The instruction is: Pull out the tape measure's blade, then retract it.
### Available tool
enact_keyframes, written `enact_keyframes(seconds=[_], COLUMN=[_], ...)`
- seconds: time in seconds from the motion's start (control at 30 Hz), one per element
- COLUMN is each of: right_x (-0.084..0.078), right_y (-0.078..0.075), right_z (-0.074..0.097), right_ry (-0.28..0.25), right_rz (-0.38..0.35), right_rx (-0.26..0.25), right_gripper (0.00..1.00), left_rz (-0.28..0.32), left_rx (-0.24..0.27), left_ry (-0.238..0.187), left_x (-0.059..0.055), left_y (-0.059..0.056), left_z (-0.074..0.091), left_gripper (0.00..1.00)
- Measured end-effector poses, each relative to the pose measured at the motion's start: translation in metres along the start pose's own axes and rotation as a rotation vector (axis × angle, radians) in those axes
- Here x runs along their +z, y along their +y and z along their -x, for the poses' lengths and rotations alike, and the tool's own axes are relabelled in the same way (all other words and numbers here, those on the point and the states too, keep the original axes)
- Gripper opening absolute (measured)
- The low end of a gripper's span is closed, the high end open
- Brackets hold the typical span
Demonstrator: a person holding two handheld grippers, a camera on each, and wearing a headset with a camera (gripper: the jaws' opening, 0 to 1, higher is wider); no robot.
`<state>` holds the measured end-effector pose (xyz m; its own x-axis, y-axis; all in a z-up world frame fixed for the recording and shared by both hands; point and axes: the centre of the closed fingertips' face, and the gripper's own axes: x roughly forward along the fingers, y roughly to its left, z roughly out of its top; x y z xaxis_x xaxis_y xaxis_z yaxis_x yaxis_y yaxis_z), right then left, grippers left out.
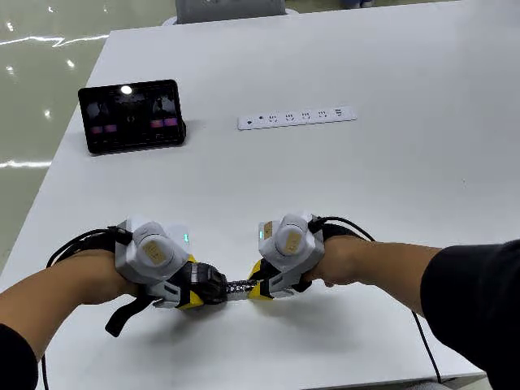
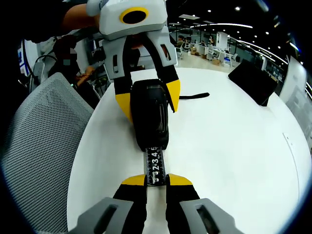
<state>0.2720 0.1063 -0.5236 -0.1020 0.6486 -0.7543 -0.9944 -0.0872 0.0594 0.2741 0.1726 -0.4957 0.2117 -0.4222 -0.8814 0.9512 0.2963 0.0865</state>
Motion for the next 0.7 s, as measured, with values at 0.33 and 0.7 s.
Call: enact_keyframes(seconds=[0.33,0.7], right_x=[-0.003,-0.010], right_y=[0.000,-0.001], right_z=[0.004,0.010], right_ry=[0.004,0.013], right_rz=[-0.001,0.001], right_rx=[0.004,0.009], right_gripper=[0.11,0.11], left_rz=[0.003,0.008], left_rx=[0.001,0.003], left_ry=[-0.002,-0.002], left_x=[-0.001,-0.002], left_y=[0.000,0.000], left_z=[0.000,0.000], left_gripper=[0.31,0.31])
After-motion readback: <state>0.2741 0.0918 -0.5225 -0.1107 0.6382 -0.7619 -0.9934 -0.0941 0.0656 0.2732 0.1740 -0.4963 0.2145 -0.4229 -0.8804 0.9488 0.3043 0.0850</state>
